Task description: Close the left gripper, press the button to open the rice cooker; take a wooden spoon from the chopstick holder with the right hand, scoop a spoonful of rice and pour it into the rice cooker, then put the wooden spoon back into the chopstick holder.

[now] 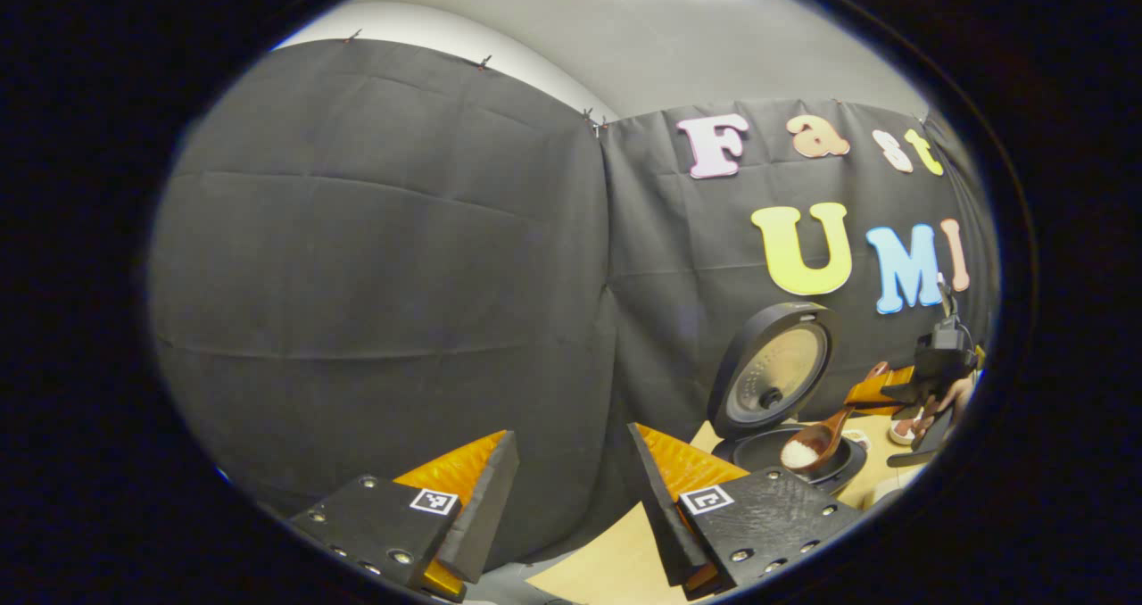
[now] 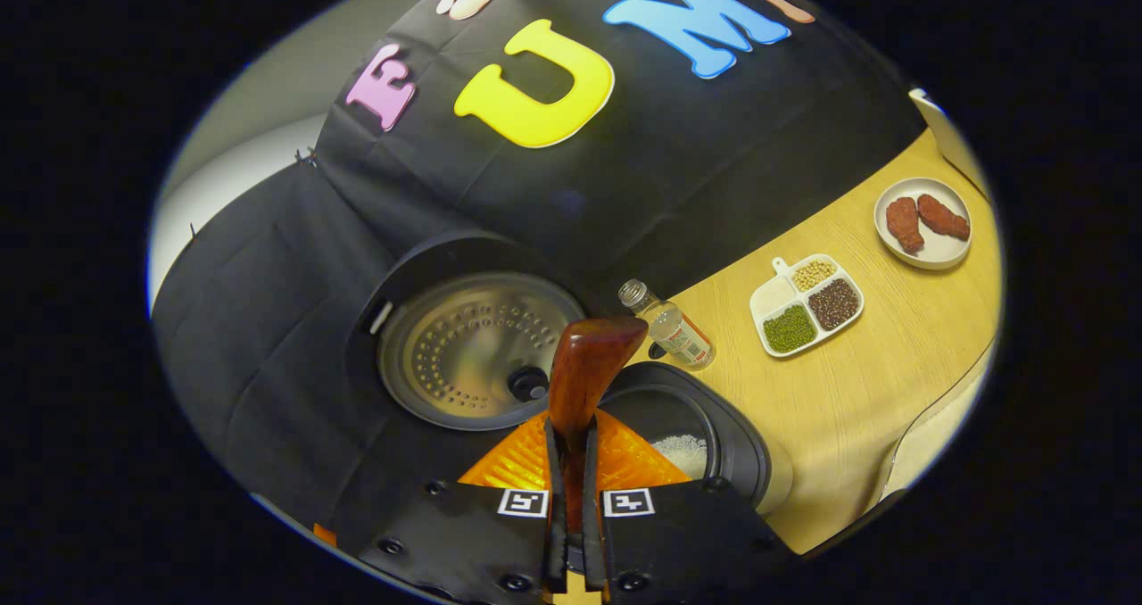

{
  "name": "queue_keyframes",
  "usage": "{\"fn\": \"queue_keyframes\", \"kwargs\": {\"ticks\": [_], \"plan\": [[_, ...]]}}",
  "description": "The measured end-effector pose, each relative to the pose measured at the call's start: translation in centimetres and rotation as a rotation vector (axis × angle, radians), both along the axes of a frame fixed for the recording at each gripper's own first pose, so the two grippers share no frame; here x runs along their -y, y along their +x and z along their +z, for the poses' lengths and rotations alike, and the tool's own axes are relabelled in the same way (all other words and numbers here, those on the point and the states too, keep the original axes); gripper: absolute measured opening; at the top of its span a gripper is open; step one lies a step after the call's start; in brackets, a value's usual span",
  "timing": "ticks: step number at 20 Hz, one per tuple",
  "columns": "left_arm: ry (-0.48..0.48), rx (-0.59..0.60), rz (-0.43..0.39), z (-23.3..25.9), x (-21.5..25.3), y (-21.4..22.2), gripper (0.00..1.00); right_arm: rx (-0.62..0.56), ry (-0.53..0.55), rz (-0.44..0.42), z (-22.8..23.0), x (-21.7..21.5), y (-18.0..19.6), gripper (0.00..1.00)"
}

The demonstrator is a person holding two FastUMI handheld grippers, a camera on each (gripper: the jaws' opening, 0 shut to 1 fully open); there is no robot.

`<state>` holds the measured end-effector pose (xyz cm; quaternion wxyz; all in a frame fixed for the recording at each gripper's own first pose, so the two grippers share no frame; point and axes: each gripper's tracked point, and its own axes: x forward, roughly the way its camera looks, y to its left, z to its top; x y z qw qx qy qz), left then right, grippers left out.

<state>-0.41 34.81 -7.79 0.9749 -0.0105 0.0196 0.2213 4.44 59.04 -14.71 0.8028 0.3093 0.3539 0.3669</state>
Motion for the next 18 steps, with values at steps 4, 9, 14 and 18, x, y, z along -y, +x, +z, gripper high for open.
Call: {"fn": "queue_keyframes", "kwargs": {"ticks": [4, 9, 14, 18], "plan": [[-0.003, -0.011, 0.03, -0.5, -1.1, -0.6, 0.74, 0.157, -0.164, 0.075, -2.0, -1.6, -0.3, 0.08], [-0.009, -0.014, 0.039, -0.7, -1.1, -0.5, 0.75, 0.39, -0.338, 0.159, -2.7, -2.5, -0.2, 0.08], [-0.014, -0.013, 0.032, -0.9, -0.5, 0.2, 0.75, 0.692, -0.479, 0.239, -0.8, -3.2, -0.7, 0.08], [-0.021, -0.006, 0.031, -0.7, -0.6, 0.1, 0.75, 1.019, -0.609, 0.3, 1.2, -3.8, -1.0, 0.05]]}}
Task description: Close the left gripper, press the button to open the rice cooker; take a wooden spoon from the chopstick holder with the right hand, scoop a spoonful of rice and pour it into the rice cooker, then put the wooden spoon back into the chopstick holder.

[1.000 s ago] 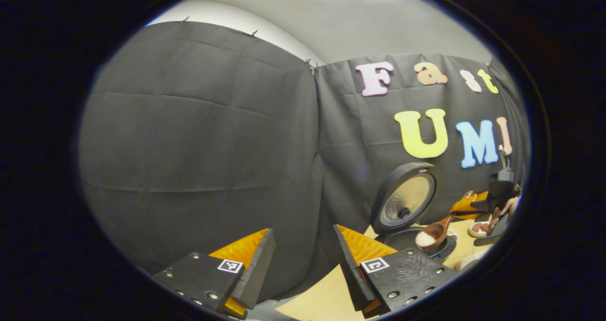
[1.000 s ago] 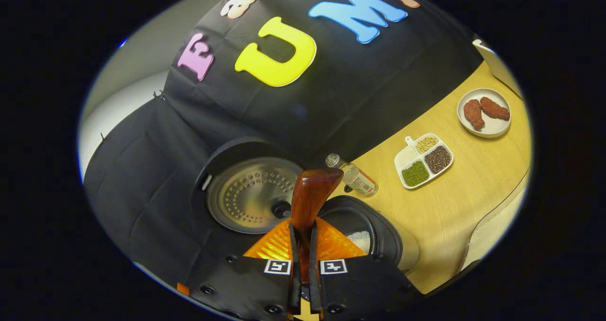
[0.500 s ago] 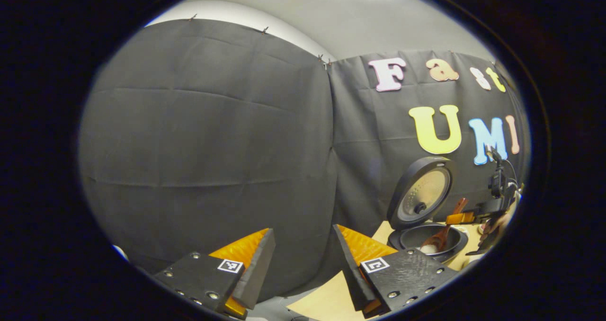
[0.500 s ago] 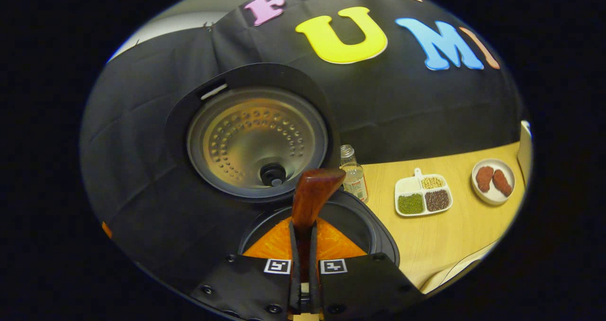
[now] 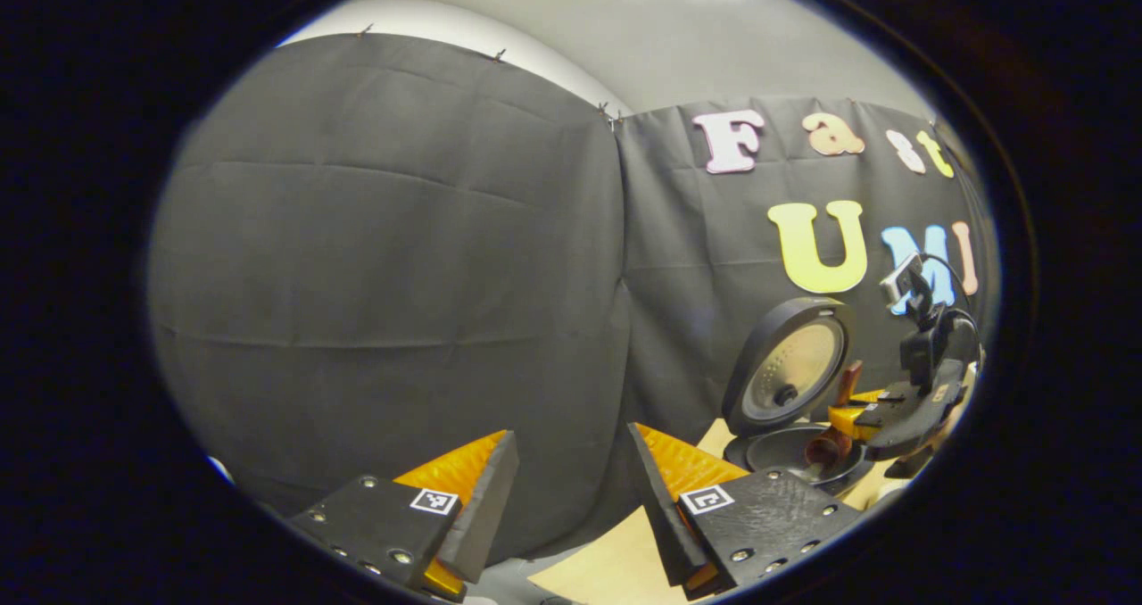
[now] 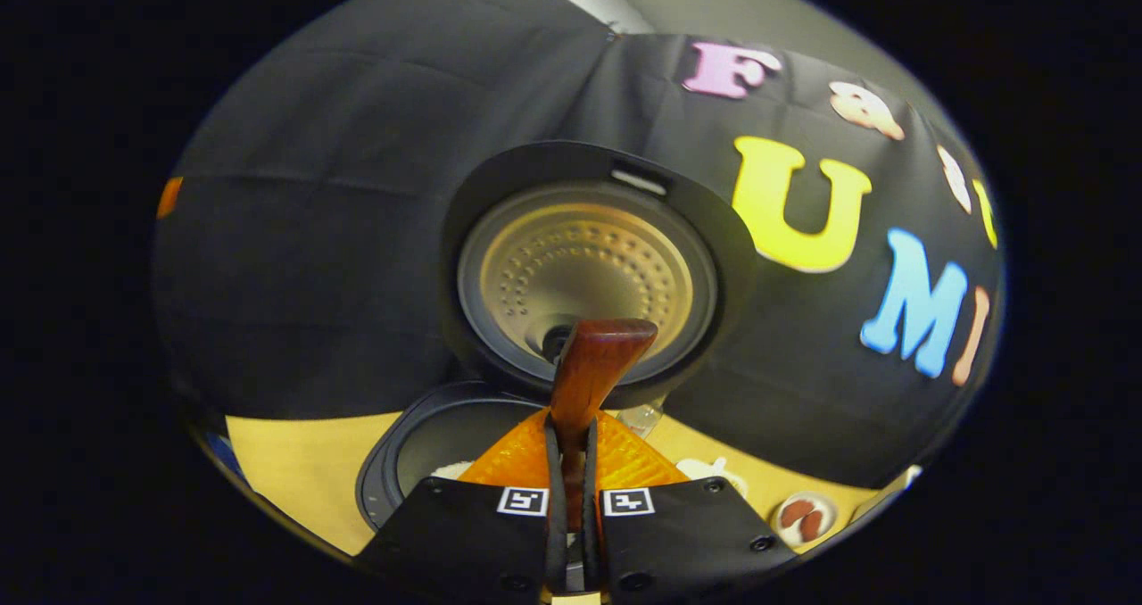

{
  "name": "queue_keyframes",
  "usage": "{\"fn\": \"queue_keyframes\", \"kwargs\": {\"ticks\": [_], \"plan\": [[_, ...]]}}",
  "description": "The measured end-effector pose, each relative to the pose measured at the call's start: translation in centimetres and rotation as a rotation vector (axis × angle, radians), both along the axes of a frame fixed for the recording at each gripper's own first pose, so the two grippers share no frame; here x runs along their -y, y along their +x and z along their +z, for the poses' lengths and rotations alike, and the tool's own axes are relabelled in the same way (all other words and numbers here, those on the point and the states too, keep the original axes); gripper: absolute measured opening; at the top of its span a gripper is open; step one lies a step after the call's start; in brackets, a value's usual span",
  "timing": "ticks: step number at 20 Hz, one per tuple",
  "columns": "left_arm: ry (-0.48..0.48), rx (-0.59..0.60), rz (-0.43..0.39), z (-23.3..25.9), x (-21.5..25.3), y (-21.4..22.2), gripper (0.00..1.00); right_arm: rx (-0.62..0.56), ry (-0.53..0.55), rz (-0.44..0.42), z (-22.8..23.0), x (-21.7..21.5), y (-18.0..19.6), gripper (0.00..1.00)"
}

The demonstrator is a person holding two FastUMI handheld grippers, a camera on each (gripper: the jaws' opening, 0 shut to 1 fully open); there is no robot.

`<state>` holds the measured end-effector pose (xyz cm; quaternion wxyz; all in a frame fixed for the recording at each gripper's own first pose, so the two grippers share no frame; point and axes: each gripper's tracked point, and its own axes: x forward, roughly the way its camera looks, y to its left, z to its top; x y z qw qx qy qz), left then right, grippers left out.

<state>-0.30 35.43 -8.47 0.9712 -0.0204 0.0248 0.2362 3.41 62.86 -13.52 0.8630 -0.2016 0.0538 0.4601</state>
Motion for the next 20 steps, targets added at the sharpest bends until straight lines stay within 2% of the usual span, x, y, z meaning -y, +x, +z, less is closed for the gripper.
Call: {"fn": "queue_keyframes", "kwargs": {"ticks": [1, 2, 3, 4, 5, 8, 11, 16, 20], "plan": [[-0.001, 0.0, 0.001, 0.0, 0.0, -0.1, 0.75, 0.055, -0.021, 0.019, 0.2, 0.1, -0.2, 0.08], [-0.003, 0.0, 0.0, 0.0, 0.0, 0.0, 0.74, 0.105, -0.038, 0.036, 0.5, 0.1, -0.3, 0.05], [-0.004, 0.002, 0.0, 0.1, 0.0, 0.0, 0.74, 0.152, -0.053, 0.048, 0.8, 0.1, -0.3, 0.08], [-0.003, 0.004, 0.001, 0.1, -0.1, 0.0, 0.74, 0.198, -0.068, 0.058, 0.8, 0.1, -0.3, 0.05], [-0.002, 0.004, 0.0, 0.1, -0.1, 0.0, 0.74, 0.236, -0.085, 0.066, 0.8, 0.2, -0.4, 0.08], [-0.003, 0.004, 0.002, 0.1, -0.2, -0.2, 0.75, 0.276, -0.12, 0.072, 0.3, 0.5, -0.3, 0.08], [-0.005, 0.007, 0.003, 0.3, -0.2, -0.4, 0.74, 0.169, -0.068, 0.041, -0.1, 0.7, 0.5, 0.08], [-0.001, 0.013, -0.006, 0.8, 0.2, -0.2, 0.75, -0.19, 0.127, -0.037, 1.1, 2.1, 0.9, 0.08], [-0.001, 0.025, -0.03, 1.3, 1.7, 0.5, 0.75, -0.377, 0.257, -0.086, 2.4, 4.0, 2.6, 0.08]]}}
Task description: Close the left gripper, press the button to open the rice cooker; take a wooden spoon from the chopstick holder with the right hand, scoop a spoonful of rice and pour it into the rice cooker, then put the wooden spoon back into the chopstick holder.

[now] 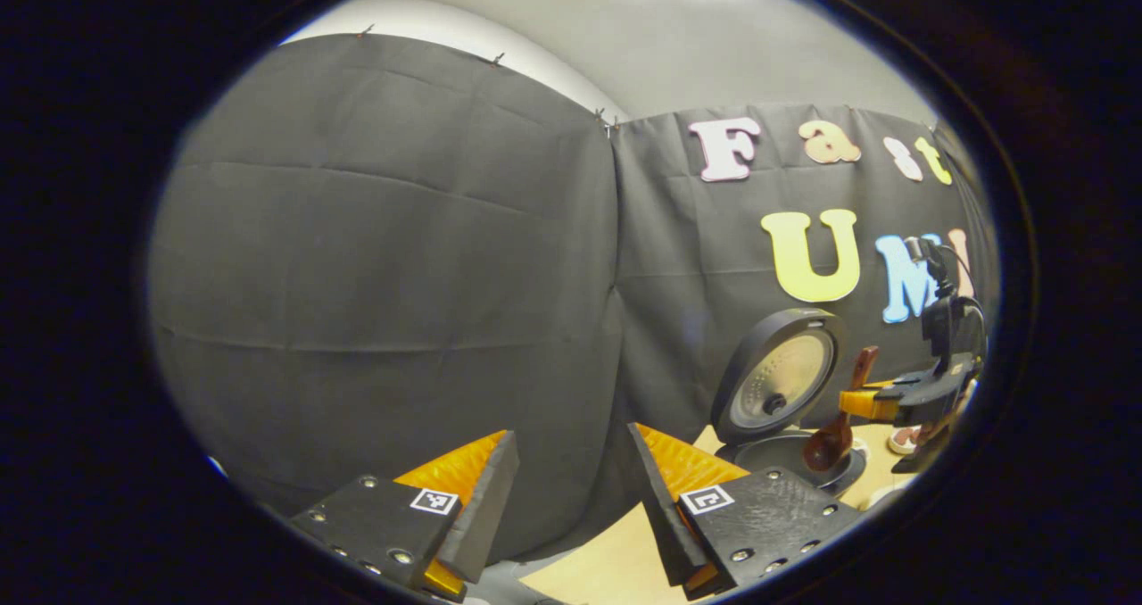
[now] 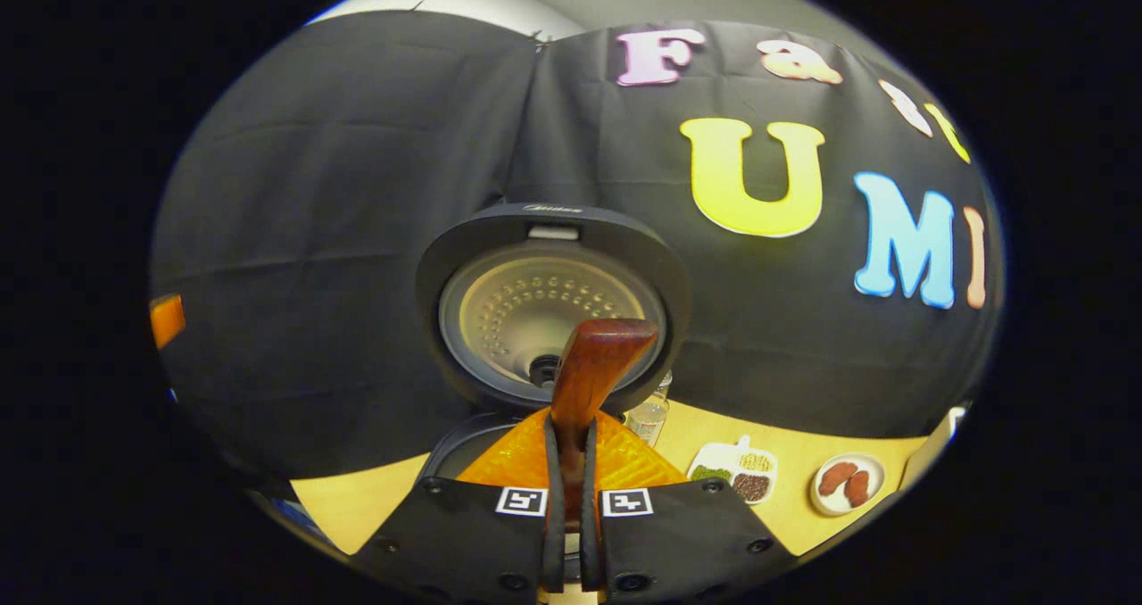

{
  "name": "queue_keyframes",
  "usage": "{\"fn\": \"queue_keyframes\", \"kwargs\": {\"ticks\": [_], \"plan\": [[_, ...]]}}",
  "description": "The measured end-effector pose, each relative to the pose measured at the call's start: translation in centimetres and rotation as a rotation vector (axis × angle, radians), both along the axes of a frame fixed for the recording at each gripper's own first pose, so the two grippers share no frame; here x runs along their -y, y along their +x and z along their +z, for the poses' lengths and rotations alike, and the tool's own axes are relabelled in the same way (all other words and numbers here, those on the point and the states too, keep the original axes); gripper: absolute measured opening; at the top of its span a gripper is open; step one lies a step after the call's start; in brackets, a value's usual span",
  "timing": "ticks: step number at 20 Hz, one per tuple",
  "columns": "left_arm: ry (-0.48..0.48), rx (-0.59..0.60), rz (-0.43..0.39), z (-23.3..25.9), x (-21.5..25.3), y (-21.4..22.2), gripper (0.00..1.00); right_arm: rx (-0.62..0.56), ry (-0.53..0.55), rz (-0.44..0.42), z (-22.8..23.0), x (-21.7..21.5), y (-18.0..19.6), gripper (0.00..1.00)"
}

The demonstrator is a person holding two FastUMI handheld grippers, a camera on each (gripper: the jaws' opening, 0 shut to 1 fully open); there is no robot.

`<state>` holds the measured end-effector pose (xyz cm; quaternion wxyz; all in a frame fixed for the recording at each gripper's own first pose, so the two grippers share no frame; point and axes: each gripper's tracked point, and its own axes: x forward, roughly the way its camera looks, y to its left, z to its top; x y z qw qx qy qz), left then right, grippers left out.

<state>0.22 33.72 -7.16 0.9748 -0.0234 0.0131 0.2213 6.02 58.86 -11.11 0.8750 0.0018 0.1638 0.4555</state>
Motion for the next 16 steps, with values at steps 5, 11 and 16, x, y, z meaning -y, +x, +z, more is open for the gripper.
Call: {"fn": "queue_keyframes", "kwargs": {"ticks": [5, 11, 16], "plan": [[0.0, 0.018, -0.045, 1.1, 2.6, 1.1, 0.75, -0.29, 0.207, -0.107, 1.1, 3.4, 2.7, 0.12], [-0.004, 0.042, -0.13, 2.7, 7.5, 3.3, 0.76, -0.424, 0.328, -0.265, 1.9, 12.5, 6.0, 0.08], [-0.007, 0.064, -0.215, 3.8, 12.5, 5.2, 0.74, -0.426, 0.353, -0.395, 1.2, 21.1, 8.5, 0.08]]}}
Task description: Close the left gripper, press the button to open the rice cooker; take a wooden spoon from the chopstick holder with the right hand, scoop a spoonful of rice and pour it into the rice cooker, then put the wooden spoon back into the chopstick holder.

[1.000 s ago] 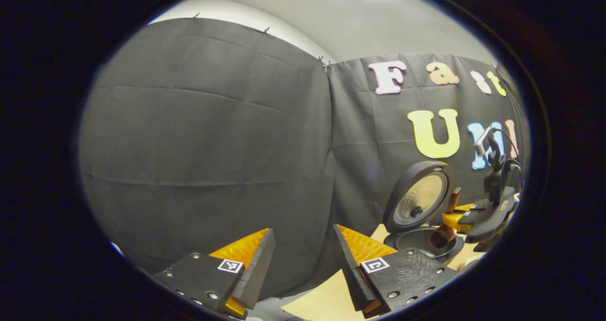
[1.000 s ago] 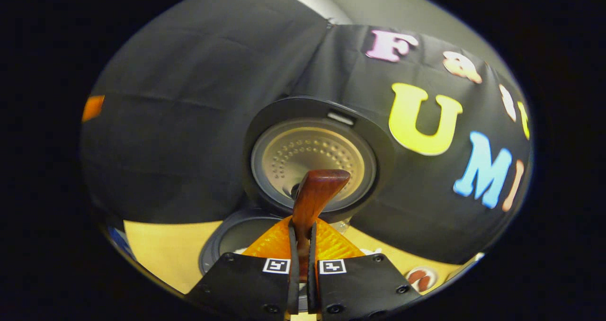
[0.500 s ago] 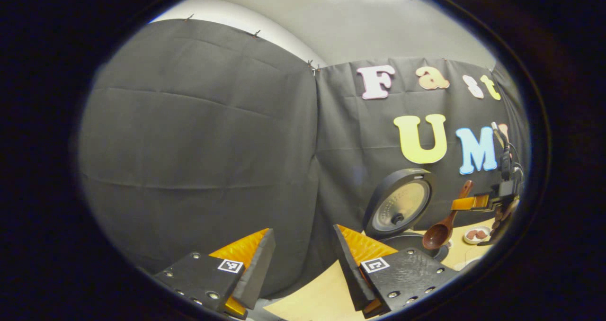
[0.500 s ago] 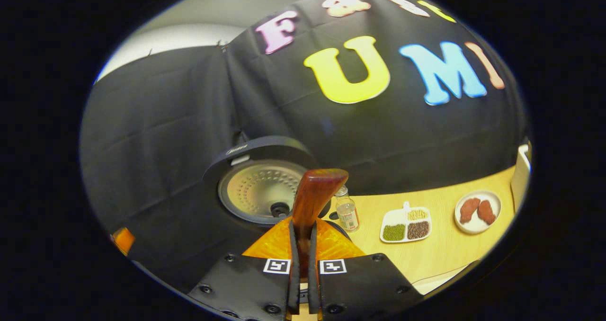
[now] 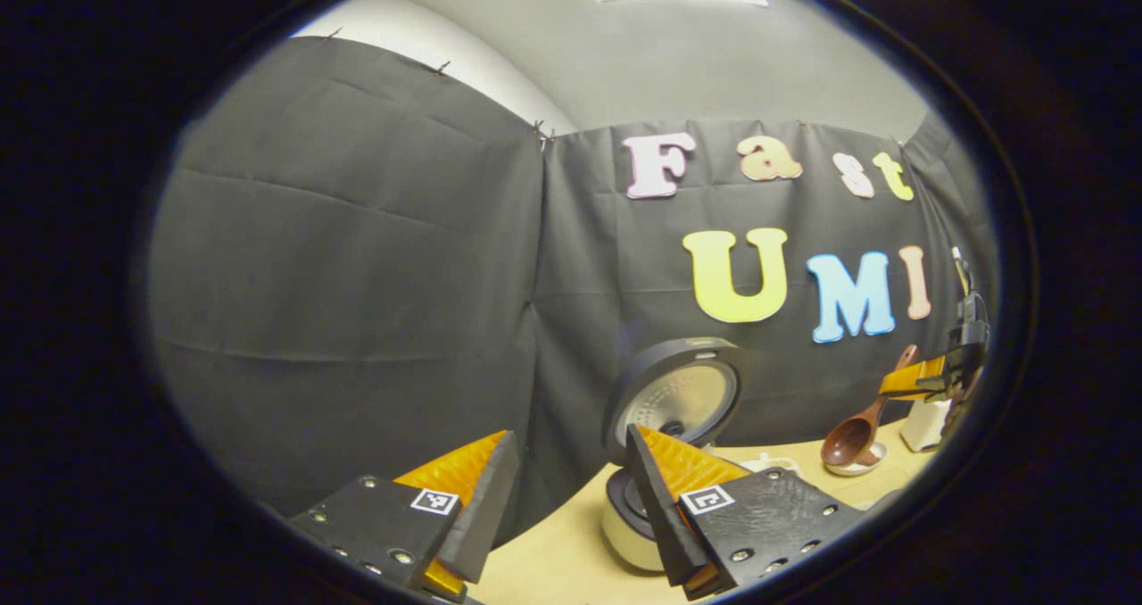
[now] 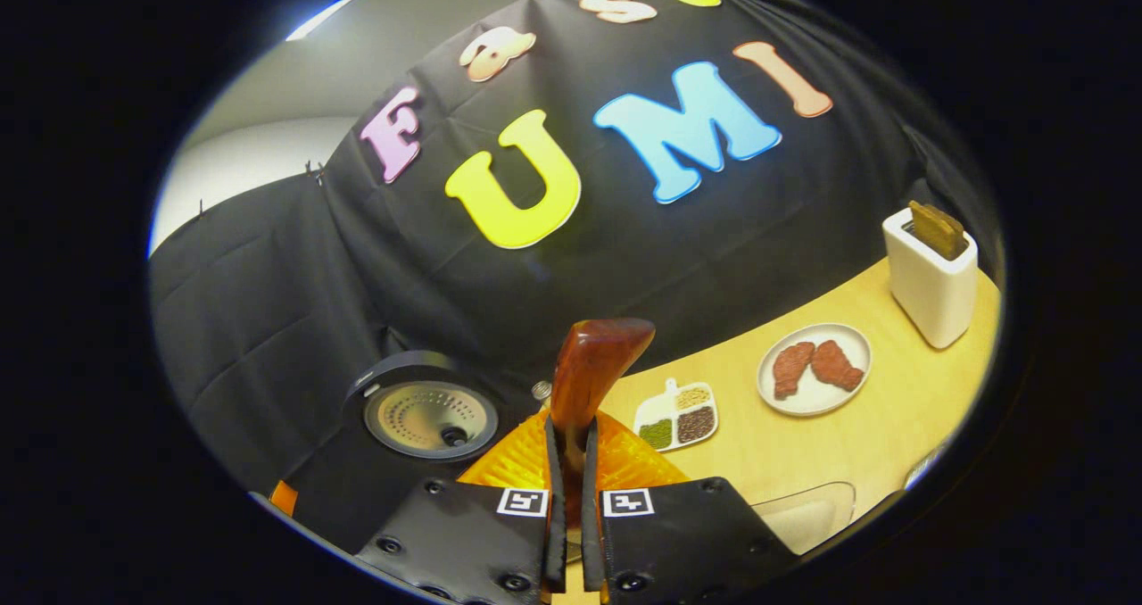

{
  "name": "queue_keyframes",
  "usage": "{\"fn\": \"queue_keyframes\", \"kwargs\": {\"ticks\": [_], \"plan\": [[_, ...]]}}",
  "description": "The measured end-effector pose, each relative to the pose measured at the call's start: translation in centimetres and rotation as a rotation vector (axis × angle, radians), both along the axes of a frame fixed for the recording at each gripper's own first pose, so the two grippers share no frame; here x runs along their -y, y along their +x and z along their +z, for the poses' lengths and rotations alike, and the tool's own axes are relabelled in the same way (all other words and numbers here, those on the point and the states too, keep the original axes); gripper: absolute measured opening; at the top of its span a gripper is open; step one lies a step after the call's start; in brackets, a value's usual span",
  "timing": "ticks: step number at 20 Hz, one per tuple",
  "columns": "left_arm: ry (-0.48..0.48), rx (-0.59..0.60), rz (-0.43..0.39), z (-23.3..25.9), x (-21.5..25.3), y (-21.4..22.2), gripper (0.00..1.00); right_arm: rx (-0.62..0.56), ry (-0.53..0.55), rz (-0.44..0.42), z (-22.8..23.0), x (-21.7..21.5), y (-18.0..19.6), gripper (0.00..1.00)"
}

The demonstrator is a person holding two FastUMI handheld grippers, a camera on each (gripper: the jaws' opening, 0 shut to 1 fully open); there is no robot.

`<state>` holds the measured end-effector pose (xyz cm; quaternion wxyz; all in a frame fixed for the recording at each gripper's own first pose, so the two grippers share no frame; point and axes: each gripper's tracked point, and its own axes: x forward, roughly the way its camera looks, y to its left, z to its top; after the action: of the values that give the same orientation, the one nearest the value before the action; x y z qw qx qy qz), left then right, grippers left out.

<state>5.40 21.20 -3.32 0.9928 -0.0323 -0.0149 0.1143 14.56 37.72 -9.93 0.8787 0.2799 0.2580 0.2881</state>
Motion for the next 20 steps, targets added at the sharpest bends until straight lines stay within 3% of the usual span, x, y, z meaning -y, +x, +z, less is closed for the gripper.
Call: {"fn": "queue_keyframes", "kwargs": {"ticks": [10, 20], "plan": [[-0.006, 0.023, -0.144, 1.6, 8.7, 3.5, 0.74, -0.007, -0.081, -0.206, -1.8, 15.7, 0.8, 0.08], [-0.019, 0.04, -0.259, 3.3, 17.1, 5.1, 0.74, -0.034, -0.181, -0.355, -5.3, 27.6, -0.9, 0.08]]}}
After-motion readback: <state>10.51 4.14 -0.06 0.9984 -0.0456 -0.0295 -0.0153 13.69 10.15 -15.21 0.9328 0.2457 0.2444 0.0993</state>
